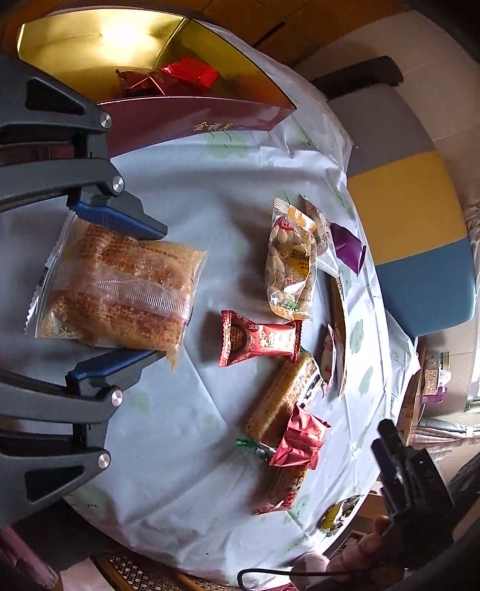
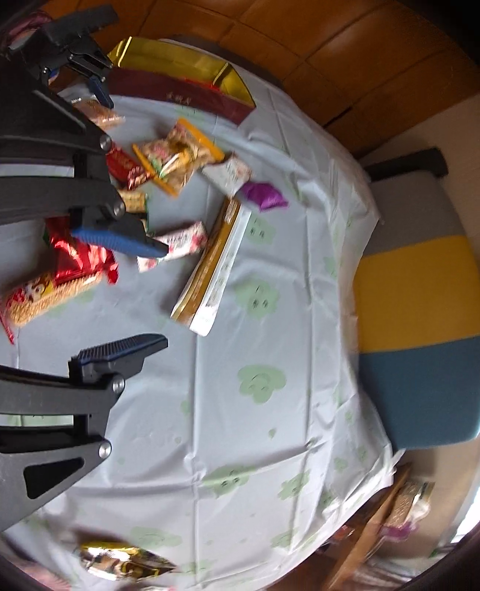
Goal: Organize snacks
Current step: 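Lift the bread cake bag with the left tool while the right tool grasps a red foil packet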
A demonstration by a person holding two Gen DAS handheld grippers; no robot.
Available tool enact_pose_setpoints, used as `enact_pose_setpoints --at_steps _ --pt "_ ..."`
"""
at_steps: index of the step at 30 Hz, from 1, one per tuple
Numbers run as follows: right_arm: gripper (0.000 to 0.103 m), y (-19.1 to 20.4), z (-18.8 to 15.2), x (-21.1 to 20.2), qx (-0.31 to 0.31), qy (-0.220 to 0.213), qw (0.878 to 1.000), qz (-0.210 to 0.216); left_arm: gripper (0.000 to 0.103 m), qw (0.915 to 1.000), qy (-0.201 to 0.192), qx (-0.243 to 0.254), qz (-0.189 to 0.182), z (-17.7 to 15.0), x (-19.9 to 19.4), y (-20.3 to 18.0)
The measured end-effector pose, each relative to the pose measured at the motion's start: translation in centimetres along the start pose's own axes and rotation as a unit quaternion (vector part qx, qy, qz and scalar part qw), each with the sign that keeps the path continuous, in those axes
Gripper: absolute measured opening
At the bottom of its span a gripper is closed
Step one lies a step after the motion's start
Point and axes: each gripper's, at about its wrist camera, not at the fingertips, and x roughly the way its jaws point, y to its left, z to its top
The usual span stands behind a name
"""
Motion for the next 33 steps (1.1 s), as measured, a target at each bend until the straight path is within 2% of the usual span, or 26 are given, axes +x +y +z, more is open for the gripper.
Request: enact_pose_setpoints --at_steps 3,4,6,7,11,12,14,15,17,20,23,28,31,33 --pt "0.043 -0.2 0.0 0.1 0.007 0.002 1.000 0.011 0.058 1.0000 -0.003 -0.008 -0.003 -0.1 0.0 0.1" --pt "0.044 -0.3 0.0 0.1 0.010 0.004 1.000 0.026 0.058 0.9999 -0.004 -0.010 -0.003 -0.1 0.0 0.1" --pt "0.044 0.0 0.0 0.1 0.016 0.016 0.996 0.084 0.058 0.9999 -0.007 -0.012 -0.002 -0.1 0.0 0.1" --pt "0.049 0.3 0.0 0.2 0.015 0.020 0.995 0.097 0.058 0.9999 -0.008 -0.013 -0.003 -0.2 -0.1 0.1" --pt "0.052 0.4 -0.4 1.1 0.013 0.041 0.997 0.069 0.058 0.9997 -0.012 -0.020 -0.005 -0.3 -0.1 0.2" --pt "0.052 0.4 -0.4 1.1 0.016 0.043 0.996 0.078 0.058 0.9997 -0.013 -0.021 -0.006 -0.4 -0.1 0.2" --pt "0.052 0.4 -0.7 1.4 0.030 0.068 0.989 0.130 0.058 0.9997 -0.011 -0.021 -0.009 -0.3 -0.1 0.3" --pt "0.052 0.4 -1.0 1.5 0.038 0.080 0.987 0.137 0.058 0.9996 -0.009 -0.022 -0.012 -0.2 -0.1 0.4" --pt "0.053 1.1 -1.8 1.0 0.027 0.085 0.991 0.103 0.058 0.9994 -0.009 -0.028 -0.020 -0.2 -0.1 0.7" --pt "0.054 2.2 -3.0 -0.2 0.022 0.094 0.987 0.131 0.058 0.9991 -0.011 -0.031 -0.026 -0.2 -0.1 0.8" --pt "0.054 3.7 -4.4 -0.4 0.000 0.121 0.985 0.127 0.058 0.9990 -0.014 -0.033 -0.027 -0.3 0.0 0.8" --pt "0.056 4.7 -6.0 2.2 0.001 0.177 0.978 0.112 0.058 0.9982 -0.017 -0.044 -0.036 -0.4 -0.1 1.1" --pt "0.056 4.4 -5.1 3.1 0.026 0.147 0.982 0.117 0.058 0.9983 -0.017 -0.044 -0.035 -0.4 -0.1 1.1" --pt "0.056 4.2 -3.8 2.7 0.040 0.104 0.987 0.119 0.058 0.9982 -0.016 -0.045 -0.036 -0.4 -0.1 1.1"
